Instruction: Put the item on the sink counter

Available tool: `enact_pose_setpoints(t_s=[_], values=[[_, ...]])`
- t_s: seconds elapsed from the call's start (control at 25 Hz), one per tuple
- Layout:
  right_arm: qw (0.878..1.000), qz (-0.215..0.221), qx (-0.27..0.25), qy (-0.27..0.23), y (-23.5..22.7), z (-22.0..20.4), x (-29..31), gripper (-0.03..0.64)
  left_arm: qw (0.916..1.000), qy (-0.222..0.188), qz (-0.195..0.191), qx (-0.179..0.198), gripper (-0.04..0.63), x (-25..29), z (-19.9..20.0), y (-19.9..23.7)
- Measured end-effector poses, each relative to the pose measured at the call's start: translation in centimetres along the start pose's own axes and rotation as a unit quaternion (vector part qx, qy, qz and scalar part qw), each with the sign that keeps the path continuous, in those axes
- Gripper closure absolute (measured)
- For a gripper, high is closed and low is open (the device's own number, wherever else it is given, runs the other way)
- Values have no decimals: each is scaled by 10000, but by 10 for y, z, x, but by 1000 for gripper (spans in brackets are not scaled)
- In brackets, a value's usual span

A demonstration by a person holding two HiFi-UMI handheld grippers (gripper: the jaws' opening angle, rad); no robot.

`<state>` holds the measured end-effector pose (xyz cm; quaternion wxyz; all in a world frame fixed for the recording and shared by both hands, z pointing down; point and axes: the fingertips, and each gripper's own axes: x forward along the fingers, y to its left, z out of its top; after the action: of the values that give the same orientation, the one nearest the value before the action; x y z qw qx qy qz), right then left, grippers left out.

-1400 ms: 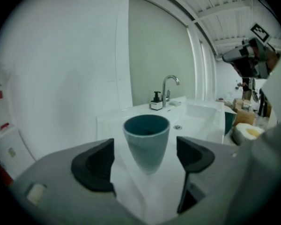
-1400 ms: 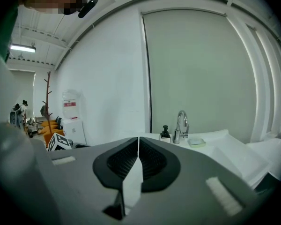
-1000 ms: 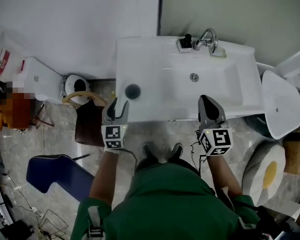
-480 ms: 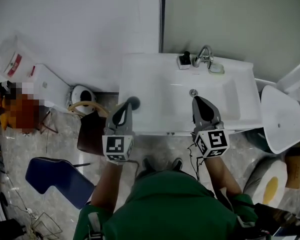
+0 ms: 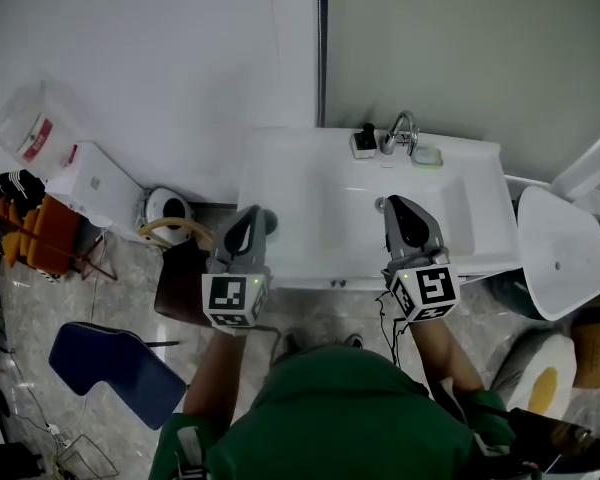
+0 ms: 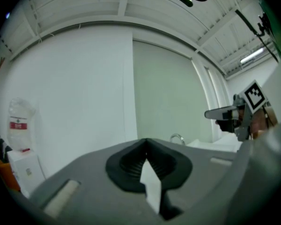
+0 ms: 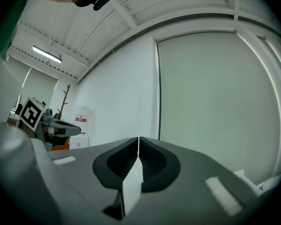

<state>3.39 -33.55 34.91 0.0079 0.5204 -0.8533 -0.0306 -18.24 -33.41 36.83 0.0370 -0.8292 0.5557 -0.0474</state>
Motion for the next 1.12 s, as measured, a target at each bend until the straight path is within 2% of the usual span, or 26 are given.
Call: enact_pose_setpoints(t_s=[0.4,0.56,1.12], values=[[9999,-95,42,22,-10,-3,1,609,10000,48,68,-47,597,8,-3,4],[9999,-76,113,84,-11,-8,4,609,9998,92,57,-192,597,12,-8,6],[9998,-88,157,57,-10,-7,4,609,9993,88,94,-350,597,10,-10,11]])
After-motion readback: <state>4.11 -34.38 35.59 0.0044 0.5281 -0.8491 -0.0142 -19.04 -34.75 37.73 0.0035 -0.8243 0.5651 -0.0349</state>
